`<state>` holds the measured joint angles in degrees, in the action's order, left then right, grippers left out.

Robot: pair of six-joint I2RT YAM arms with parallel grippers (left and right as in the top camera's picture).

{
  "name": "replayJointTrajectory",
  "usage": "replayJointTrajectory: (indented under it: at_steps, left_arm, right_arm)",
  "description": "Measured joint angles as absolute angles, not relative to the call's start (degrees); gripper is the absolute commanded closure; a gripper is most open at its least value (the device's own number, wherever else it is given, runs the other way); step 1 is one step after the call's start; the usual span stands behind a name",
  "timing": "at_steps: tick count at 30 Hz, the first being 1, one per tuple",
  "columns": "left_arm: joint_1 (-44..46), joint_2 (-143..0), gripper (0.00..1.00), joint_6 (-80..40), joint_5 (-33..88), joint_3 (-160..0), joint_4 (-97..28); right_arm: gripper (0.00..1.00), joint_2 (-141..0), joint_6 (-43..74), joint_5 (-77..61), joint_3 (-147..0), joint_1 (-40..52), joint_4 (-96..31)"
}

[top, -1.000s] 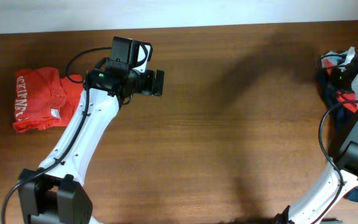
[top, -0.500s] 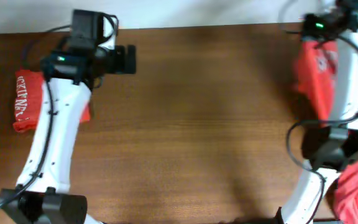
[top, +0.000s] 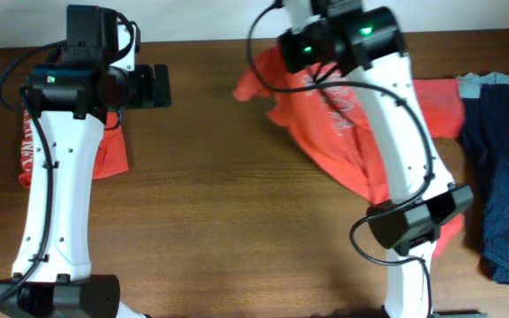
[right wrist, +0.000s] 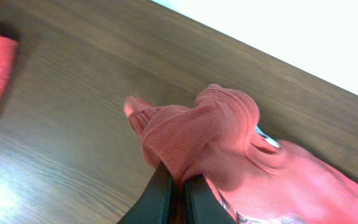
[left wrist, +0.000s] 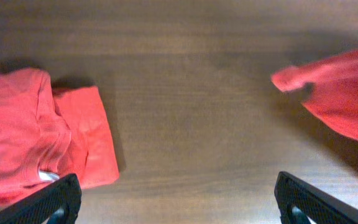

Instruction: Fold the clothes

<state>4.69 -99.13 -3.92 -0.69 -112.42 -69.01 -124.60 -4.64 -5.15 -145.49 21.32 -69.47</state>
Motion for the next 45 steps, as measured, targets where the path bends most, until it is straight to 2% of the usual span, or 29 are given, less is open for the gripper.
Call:
replayJointTrajectory:
  at_steps: [6,12,24,25,27,28,29,30,32,35,45]
  left_arm:
    - [4.1,-99.1,0.01,-3.9,-0.6,-112.4,-70.4]
    - [-0.3,-99.1,0.01,-3.9,-0.7,-112.4,-71.2]
    - [-4.2,-99.1,0.01,-3.9,2.1,-112.4,-70.6]
    - [-4.3,-99.1,0.01,-3.9,2.1,-112.4,-70.6]
    - [-4.5,-99.1,0.01,-3.9,2.2,-112.4,-70.5]
    - [-4.5,-99.1,0.01,-3.9,2.3,-112.4,-70.5]
    - [-4.5,-99.1,0.01,-3.9,2.4,-112.4,-70.5]
    - [-4.4,-99.1,0.01,-3.9,2.6,-112.4,-70.5]
    - [-4.4,-99.1,0.01,-3.9,3.0,-112.4,-70.5]
    - [-4.3,-99.1,0.01,-3.7,4.1,-112.4,-70.5]
    - [0.5,-99.1,0.02,0.6,7.2,-112.4,-69.8]
  right_arm:
    - [0.96,-128.8,-2.8,-6.2,-145.5,26.1,-68.4]
    - [0.96,-133.1,-1.5,-8.4,-145.5,31.4,-67.0]
    - [0.95,-133.4,-1.3,-9.2,-145.5,43.0,-66.3]
    - [0.90,-133.4,-1.3,-9.2,-145.5,43.6,-66.6]
    - [0.73,-133.4,-1.2,-9.2,-145.5,43.7,-67.0]
    - [0.58,-133.4,-1.3,-9.2,-145.5,43.6,-67.6]
    - [0.49,-133.4,-1.3,-9.2,-145.5,43.4,-68.0]
    - [0.32,-133.4,-1.5,-9.4,-145.5,43.2,-68.5]
    - [0.15,-133.4,-1.3,-9.6,-145.5,42.2,-70.5]
    - [0.01,-132.8,-0.6,-9.6,-146.2,38.5,-77.5]
    - [0.01,-120.2,4.6,-9.8,-147.8,18.2,-94.3]
